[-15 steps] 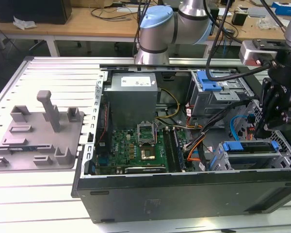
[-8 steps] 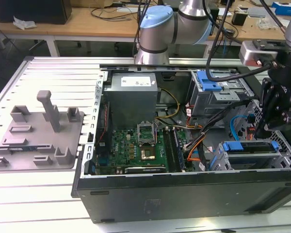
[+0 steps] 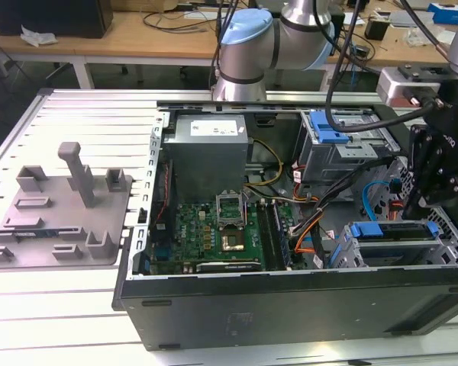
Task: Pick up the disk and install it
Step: 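Insert the first disk wire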
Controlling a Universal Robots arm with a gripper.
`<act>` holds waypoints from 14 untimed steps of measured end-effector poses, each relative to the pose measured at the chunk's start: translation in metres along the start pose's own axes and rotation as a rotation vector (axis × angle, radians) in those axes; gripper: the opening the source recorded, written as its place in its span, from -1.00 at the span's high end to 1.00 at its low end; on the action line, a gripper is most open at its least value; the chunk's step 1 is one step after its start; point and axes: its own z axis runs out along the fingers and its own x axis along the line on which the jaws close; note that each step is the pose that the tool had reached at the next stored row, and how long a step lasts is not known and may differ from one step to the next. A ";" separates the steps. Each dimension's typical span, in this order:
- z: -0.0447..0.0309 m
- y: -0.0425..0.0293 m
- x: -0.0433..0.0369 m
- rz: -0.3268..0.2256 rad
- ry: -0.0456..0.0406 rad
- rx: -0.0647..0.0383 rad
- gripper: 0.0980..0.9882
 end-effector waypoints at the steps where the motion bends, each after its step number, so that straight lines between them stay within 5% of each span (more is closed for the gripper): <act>1: -0.0001 0.0000 0.0001 -0.023 -0.0013 0.001 0.85; 8: 0.0000 0.0001 0.0002 -0.053 -0.0032 0.001 0.85; 11: 0.0000 -0.0007 0.0002 -0.055 -0.0011 -0.019 0.85; 14: 0.0001 -0.0015 0.0000 -0.057 -0.0004 -0.028 0.85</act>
